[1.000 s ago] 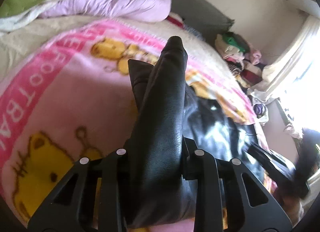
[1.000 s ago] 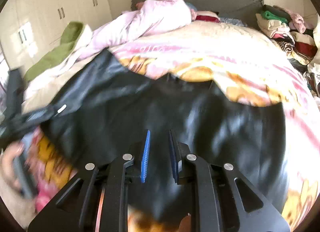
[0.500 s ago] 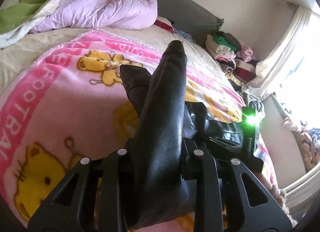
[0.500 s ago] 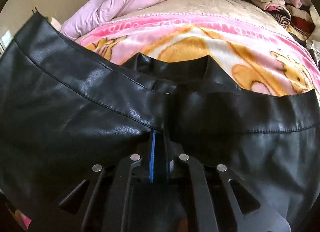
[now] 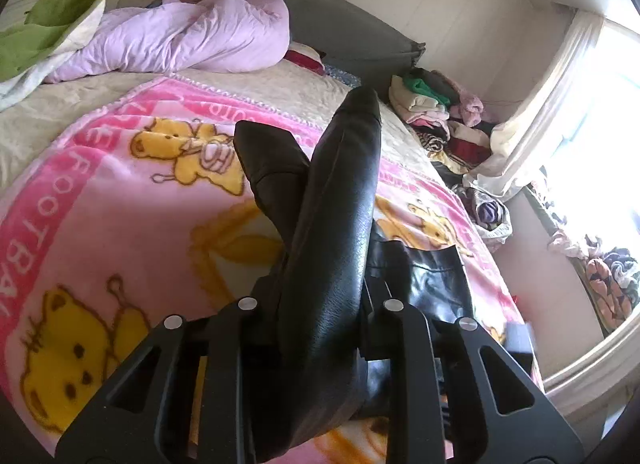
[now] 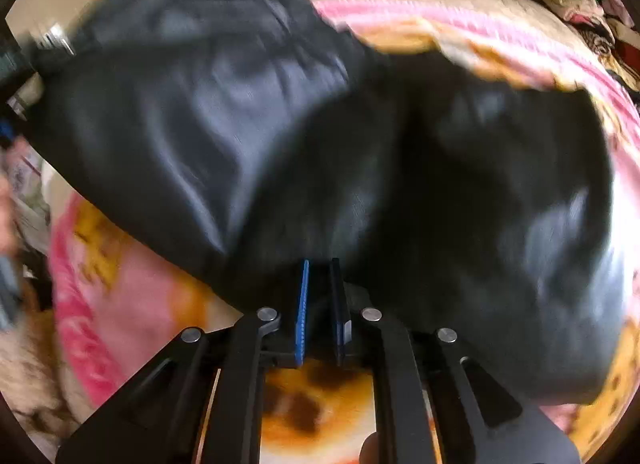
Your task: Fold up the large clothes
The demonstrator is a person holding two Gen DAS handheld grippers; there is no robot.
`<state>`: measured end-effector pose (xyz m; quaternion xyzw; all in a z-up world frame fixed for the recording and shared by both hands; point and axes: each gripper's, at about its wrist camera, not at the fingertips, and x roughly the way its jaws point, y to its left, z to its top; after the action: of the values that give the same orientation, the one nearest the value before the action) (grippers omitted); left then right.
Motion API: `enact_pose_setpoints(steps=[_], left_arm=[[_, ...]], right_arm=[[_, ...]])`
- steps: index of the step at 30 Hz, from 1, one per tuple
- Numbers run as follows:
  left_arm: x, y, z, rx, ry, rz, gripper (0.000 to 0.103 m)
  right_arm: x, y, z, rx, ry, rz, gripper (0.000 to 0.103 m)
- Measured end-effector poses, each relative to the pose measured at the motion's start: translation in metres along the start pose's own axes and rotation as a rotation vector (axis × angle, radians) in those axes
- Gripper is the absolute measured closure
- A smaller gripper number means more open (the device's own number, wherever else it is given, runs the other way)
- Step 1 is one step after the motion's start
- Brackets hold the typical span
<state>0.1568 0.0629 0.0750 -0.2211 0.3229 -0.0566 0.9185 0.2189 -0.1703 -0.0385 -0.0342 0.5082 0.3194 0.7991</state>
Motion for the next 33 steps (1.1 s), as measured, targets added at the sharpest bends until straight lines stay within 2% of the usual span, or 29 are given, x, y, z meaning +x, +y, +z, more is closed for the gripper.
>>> enact_pose_setpoints(steps=[2, 4, 5, 6, 7, 9, 12, 17, 21, 25, 28, 29, 30, 33], left_arm=[[-0.001, -0.005, -0.002, 0.011, -0.005, 0.005, 0.086], [-0.003, -0.009, -0.002, 0.017, -0.004, 0.001, 0.086], [-0.003, -0.012, -0.002, 0.022, -0.006, 0.0, 0.086], [-0.004, -0.015, -0.003, 0.029, -0.01, -0.002, 0.086], [-0.006, -0.019, -0.003, 0.03, -0.011, 0.001, 0.086], [-0.007, -0.025, -0.004, 0.036, -0.015, -0.005, 0.086], [-0.008, -0.034, -0.007, 0.064, -0.019, -0.01, 0.086], [-0.011, -0.042, -0.013, 0.095, -0.019, -0.024, 0.086], [-0.013, -0.043, -0.015, 0.114, -0.018, -0.033, 0.086], [-0.014, -0.043, -0.015, 0.12, -0.017, -0.039, 0.086], [-0.014, -0.044, -0.015, 0.126, -0.013, -0.036, 0.086], [-0.013, -0.044, -0.015, 0.134, -0.008, -0.032, 0.086], [-0.012, -0.043, -0.015, 0.139, -0.006, -0.026, 0.084], [-0.018, -0.041, -0.014, 0.144, -0.019, -0.043, 0.072]], right_arm=[[-0.017, -0.01, 0.004, 0.087, -0.029, 0.085, 0.091], [-0.048, -0.009, 0.016, 0.107, -0.116, 0.129, 0.077], [-0.072, -0.004, 0.028, 0.108, -0.179, 0.154, 0.055], [-0.091, 0.001, 0.041, 0.115, -0.227, 0.173, 0.027], [-0.104, 0.007, 0.051, 0.118, -0.253, 0.192, 0.022], [-0.126, 0.021, 0.075, 0.102, -0.288, 0.237, 0.02], [-0.14, 0.054, 0.115, 0.053, -0.29, 0.191, 0.011], [-0.104, 0.106, 0.153, -0.029, -0.163, 0.05, 0.011], [-0.07, 0.117, 0.163, -0.031, -0.094, -0.018, 0.011], [-0.044, 0.115, 0.167, -0.025, -0.041, -0.04, 0.015], [-0.027, 0.108, 0.169, -0.021, -0.011, -0.032, 0.03], [-0.024, 0.106, 0.17, -0.026, -0.01, 0.002, 0.042], [-0.024, 0.105, 0.17, -0.028, -0.011, 0.027, 0.054], [-0.03, 0.097, 0.169, -0.033, -0.07, 0.102, 0.067]])
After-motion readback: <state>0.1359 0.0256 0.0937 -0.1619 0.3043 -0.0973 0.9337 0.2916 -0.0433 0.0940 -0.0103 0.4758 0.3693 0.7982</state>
